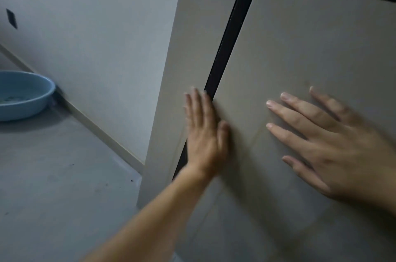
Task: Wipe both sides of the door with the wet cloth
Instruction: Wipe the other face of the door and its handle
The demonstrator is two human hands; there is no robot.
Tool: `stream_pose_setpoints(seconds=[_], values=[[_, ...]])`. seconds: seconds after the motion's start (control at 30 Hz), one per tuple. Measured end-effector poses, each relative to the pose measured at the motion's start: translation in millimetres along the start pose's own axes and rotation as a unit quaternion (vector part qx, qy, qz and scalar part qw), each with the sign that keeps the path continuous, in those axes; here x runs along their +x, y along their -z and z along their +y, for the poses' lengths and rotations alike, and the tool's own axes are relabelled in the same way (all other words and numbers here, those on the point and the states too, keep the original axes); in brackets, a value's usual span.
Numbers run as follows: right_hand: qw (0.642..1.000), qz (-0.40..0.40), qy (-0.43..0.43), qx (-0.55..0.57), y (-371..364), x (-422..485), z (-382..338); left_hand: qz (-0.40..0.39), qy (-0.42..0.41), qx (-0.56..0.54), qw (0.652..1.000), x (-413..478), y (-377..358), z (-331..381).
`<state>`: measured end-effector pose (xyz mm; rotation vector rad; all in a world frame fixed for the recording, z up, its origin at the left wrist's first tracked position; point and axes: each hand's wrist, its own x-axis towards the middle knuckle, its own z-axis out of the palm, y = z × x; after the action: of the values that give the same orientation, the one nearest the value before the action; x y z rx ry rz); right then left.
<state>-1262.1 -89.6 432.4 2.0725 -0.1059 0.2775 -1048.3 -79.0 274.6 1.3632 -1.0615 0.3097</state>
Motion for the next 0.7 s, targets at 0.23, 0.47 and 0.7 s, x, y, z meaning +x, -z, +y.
stream_pose_setpoints(seconds=[0.23, 0.47, 0.7], values=[[0.999, -0.015, -0.037, -0.033, 6, -27, -11, -0.018, -0.035, 0.072, 0.997, 4, 12, -13], [0.993, -0.015, -0.109, -0.038, 23, -75, -8, -0.065, -0.248, 0.05, 0.965, -3, -14, 76], [0.991, -0.025, -0.13, -0.024, 36, -96, 1, -0.03, -0.19, 0.076, 0.978, 55, 8, 81]])
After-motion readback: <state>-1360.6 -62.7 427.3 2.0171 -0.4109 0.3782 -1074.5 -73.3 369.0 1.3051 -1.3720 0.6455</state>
